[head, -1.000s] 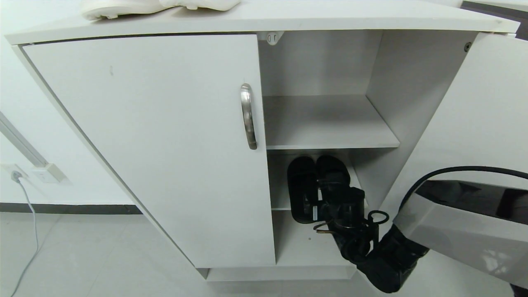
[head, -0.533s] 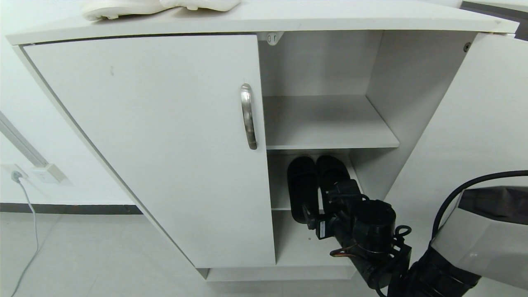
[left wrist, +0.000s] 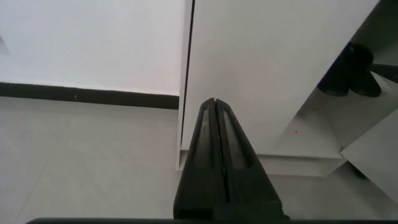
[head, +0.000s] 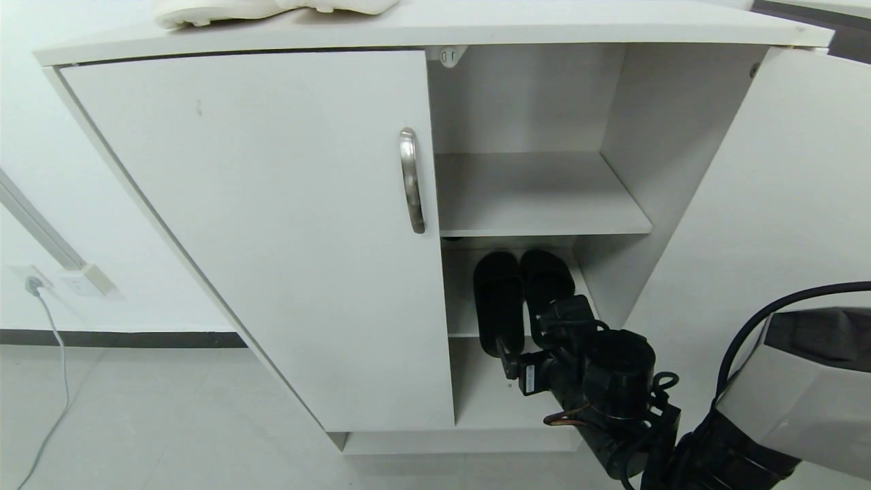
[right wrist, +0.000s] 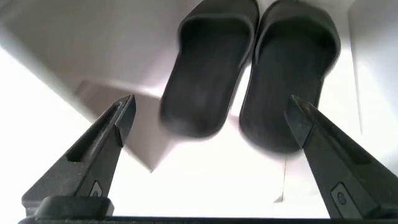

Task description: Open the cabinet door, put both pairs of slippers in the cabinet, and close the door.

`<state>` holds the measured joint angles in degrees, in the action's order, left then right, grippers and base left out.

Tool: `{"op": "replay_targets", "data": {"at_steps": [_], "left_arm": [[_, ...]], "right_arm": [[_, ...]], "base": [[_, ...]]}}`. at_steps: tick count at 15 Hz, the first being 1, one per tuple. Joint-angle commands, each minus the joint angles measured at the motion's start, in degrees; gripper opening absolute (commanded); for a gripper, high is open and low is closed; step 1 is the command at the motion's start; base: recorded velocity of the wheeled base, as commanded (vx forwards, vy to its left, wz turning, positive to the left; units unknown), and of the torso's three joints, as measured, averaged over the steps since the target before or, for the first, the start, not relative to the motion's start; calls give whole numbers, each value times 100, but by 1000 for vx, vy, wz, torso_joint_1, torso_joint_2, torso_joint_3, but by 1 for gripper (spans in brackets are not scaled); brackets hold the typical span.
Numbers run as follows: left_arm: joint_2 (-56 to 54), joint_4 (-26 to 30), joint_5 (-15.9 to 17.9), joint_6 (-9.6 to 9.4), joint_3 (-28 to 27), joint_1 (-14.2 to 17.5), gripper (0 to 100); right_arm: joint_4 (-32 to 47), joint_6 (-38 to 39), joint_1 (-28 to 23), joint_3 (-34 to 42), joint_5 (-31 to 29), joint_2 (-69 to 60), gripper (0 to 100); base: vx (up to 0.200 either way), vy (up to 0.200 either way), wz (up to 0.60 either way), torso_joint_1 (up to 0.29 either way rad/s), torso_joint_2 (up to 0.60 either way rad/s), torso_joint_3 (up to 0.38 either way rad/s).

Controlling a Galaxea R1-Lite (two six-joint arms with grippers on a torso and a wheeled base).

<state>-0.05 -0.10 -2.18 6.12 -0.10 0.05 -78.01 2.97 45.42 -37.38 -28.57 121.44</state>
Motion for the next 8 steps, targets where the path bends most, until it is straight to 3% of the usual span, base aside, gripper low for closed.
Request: {"op": "replay_targets", "data": {"at_steps": [1, 4, 8], "left_arm": [[5, 1, -2, 3, 1, 4, 0], [5, 1, -2, 3, 1, 4, 0], [5, 1, -10, -6, 1, 4, 0]], "right_arm": [[5, 1, 11, -7, 1, 20, 100], [5, 1, 2, -15, 1, 20, 100], [5, -7, 2, -24, 1, 20, 100]], "base": [[-200, 0, 0, -2, -2, 2], [-200, 0, 0, -1, -2, 2], [0, 0, 0, 0, 0, 0]]}}
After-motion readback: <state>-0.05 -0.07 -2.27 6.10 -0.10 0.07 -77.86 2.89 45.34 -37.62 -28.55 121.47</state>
